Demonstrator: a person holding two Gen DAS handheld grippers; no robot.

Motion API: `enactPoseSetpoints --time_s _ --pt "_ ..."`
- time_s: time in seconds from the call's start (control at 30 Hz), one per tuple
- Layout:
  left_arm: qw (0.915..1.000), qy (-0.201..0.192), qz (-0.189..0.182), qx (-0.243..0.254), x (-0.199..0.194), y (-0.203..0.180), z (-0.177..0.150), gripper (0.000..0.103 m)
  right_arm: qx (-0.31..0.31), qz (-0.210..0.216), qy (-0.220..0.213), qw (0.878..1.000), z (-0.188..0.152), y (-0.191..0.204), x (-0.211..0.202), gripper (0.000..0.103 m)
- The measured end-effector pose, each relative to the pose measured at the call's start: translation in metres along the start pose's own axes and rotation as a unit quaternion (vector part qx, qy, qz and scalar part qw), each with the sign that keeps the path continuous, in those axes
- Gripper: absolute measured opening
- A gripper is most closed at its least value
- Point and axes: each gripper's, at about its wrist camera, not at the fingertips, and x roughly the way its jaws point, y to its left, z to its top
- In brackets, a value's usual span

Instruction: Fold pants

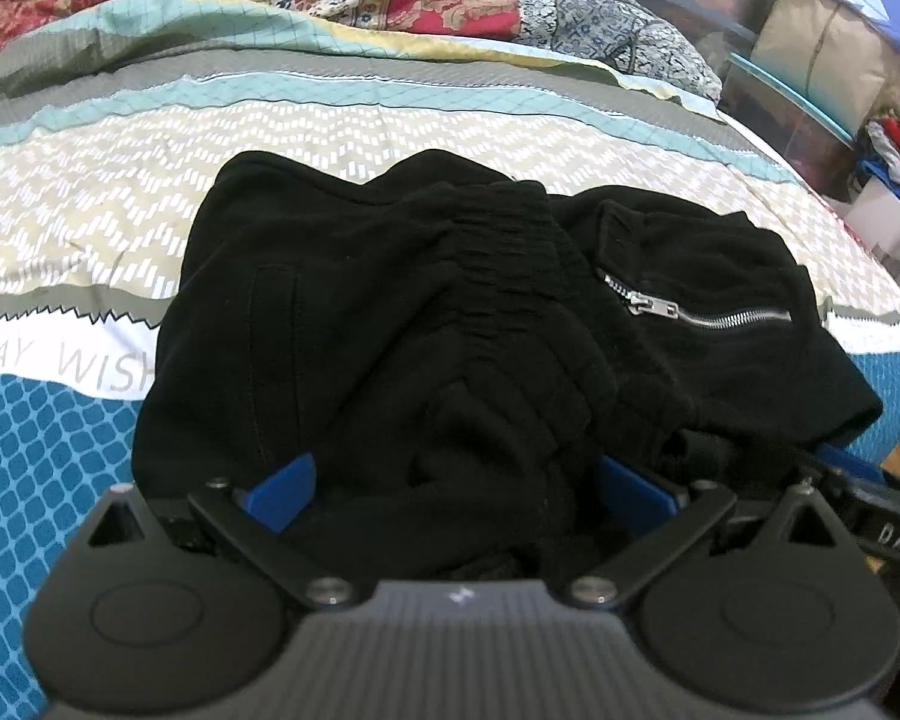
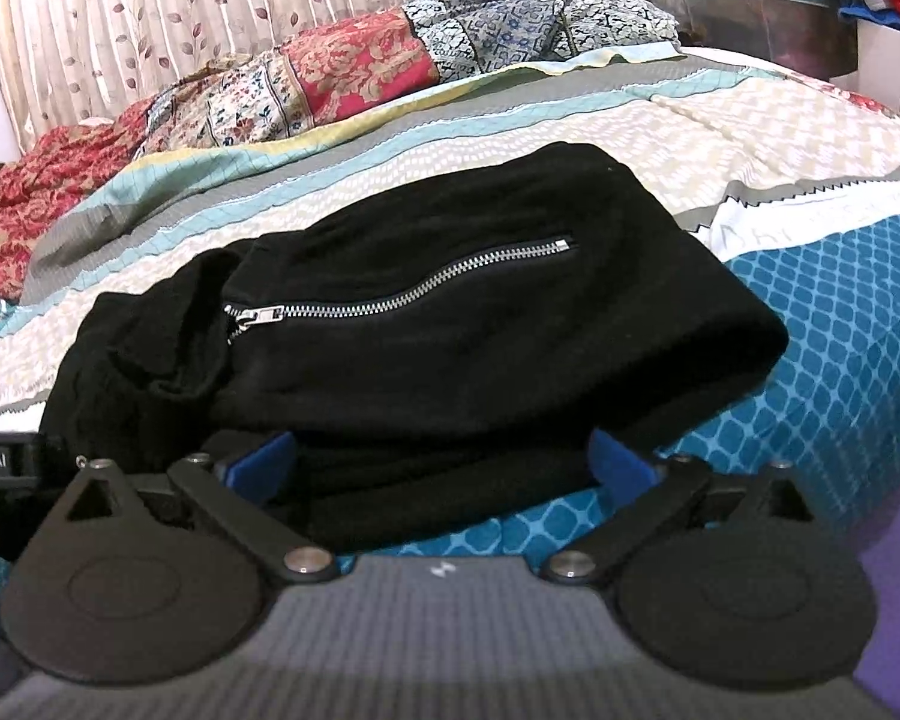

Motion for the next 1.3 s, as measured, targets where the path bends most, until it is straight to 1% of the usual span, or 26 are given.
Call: enactPoseSetpoints --time_s 0.1,0.17,0.33,0.63,0.77,0.9,1.0,1.07,1.13,1.17,1.23,1.3 --pt "0.9995 0.004 0.013 0.027 0.001 -0.006 -0.002 0.103 0.004 0.003 -0.002 1.0 0.0 -0.001 -0.001 0.103" --pt "0.9991 0.009 0.019 0.036 0.002 -0.009 -0.002 0.103 0.0 0.001 0.0 1.0 0.0 0.001 0.0 0.103" --pt "0.9994 0.017 0.013 0.026 0.004 -0.005 0.001 0.103 -0.01 -0.008 0.004 1.0 0.0 0.005 0.001 0.103" --pt "0.9995 0.014 0.011 0.027 0.005 -0.005 0.0 0.103 -0.004 -0.002 0.002 1.0 0.0 0.001 0.001 0.103" --pt "0.9987 0.014 0.016 0.046 0.003 -0.009 0.002 0.103 -0.01 -0.006 0.003 1.0 0.0 0.003 -0.001 0.103" --pt "0.9981 -0.009 0.016 0.058 -0.013 -0.011 0.0 0.103 -0.011 -0.005 -0.002 1.0 0.002 0.001 -0.01 0.103" --pt "0.9977 -0.031 0.01 0.059 -0.029 -0.008 -0.002 0.103 -0.01 -0.014 -0.024 1.0 0.0 0.0 -0.022 0.103" --pt "0.998 -0.044 0.011 0.045 -0.036 -0.002 -0.003 0.103 -0.016 -0.019 -0.04 0.999 -0.002 0.001 -0.028 0.102" --pt "0.9986 -0.046 0.014 0.023 -0.037 0.008 -0.003 0.103 -0.018 -0.024 -0.045 0.999 -0.003 0.002 -0.028 0.097" --pt "0.9988 -0.046 0.015 0.012 -0.036 0.012 -0.003 0.103 -0.016 -0.026 -0.039 0.999 -0.003 0.002 -0.026 0.095" --pt "0.9988 -0.043 0.022 -0.003 -0.033 0.019 -0.003 0.103 -0.008 -0.031 -0.017 0.999 -0.001 -0.001 -0.016 0.082" --pt "0.9987 -0.037 0.036 -0.002 -0.029 0.021 -0.005 0.103 0.009 -0.039 0.004 0.999 -0.001 -0.005 -0.007 0.077"
